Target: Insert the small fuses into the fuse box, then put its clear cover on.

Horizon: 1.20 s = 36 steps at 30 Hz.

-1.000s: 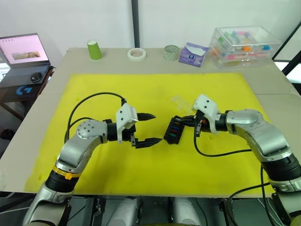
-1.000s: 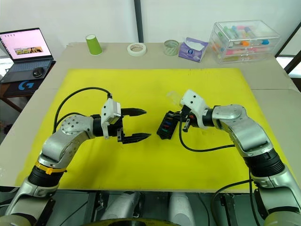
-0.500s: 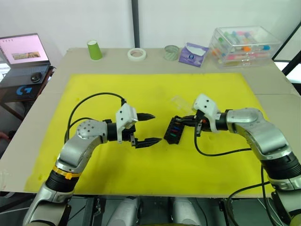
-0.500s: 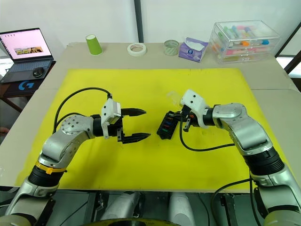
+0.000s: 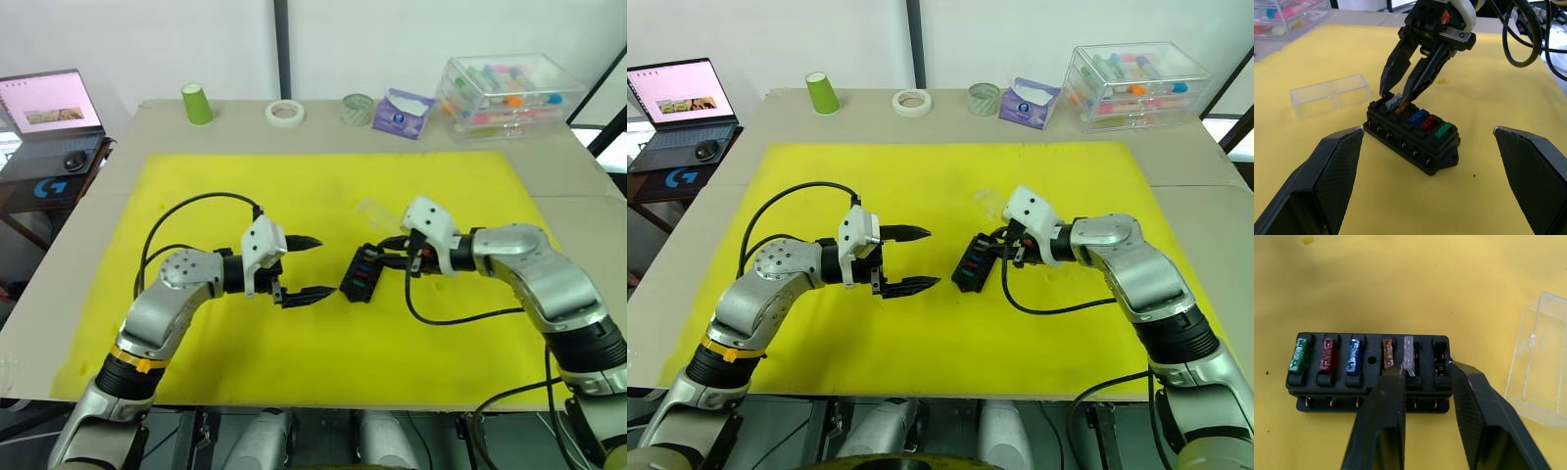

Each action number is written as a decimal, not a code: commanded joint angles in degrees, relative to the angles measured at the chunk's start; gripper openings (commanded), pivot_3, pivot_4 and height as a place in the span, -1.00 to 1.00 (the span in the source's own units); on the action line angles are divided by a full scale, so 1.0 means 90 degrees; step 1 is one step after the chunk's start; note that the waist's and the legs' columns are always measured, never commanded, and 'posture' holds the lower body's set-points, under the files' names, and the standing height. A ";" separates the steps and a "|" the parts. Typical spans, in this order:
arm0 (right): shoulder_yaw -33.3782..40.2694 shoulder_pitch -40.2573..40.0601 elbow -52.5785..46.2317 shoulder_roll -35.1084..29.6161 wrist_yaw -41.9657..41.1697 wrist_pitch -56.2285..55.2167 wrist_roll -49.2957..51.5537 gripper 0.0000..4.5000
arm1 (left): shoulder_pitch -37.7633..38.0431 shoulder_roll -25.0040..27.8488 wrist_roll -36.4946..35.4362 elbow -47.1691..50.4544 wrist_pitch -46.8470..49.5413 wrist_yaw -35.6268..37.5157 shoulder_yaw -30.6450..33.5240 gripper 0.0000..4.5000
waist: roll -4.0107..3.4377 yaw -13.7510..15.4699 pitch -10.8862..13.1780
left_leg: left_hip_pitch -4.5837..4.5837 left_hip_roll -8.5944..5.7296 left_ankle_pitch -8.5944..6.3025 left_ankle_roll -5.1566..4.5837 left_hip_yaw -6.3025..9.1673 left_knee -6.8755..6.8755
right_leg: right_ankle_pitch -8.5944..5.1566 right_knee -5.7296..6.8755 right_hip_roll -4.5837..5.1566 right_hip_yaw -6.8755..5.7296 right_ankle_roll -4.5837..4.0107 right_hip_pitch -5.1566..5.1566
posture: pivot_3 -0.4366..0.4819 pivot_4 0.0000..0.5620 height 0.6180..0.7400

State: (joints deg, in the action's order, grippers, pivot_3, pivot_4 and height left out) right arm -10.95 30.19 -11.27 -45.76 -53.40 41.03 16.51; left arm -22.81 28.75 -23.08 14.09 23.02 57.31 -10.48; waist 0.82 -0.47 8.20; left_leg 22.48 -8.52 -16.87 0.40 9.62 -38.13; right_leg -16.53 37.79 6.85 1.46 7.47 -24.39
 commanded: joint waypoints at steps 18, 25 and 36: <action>0.0245 0.0004 -0.0210 -0.0210 -0.0338 -0.0024 0.0111 -0.42 | -0.0038 0.0001 -0.0006 0.0065 -0.0167 0.0079 0.0019 1.00 | 0.0000 0.0003 0.0000 | 0.0000 0.0000 0.0000 0.0000 0.0000 0.0000 | 0.0000 0.0000 0.0000 0.0000 0.0000 0.0000 | -0.05 -0.47 1.00; 0.0367 0.0018 -0.0236 -0.0269 -0.0437 -0.0039 0.0189 -0.42 | 0.0000 -0.0003 -0.0011 0.0094 -0.0162 0.0072 0.0011 1.00 | 0.0000 0.0002 0.0000 | 0.0000 0.0000 0.0000 0.0000 0.0000 0.0000 | 0.0000 0.0000 0.0000 0.0000 0.0000 0.0000 | -0.05 -0.47 1.00; 0.0411 0.0045 -0.0286 -0.0230 -0.0444 -0.0070 0.0248 -0.42 | -0.0013 -0.0020 0.0007 0.0070 -0.0174 0.0061 0.0003 1.00 | 0.0000 0.0002 0.0000 | 0.0000 0.0000 0.0000 0.0000 0.0000 0.0000 | 0.0000 0.0000 0.0000 0.0000 0.0000 0.0000 | -0.05 -0.47 1.00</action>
State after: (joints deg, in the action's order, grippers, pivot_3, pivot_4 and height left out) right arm -8.96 29.81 -11.77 -47.38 -57.11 40.94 18.26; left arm -22.80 28.60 -23.01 13.61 22.81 57.51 -10.48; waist 0.82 -0.44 8.20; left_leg 22.48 -8.52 -16.87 0.40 9.62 -38.13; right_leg -16.53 37.79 6.86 1.46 7.47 -24.39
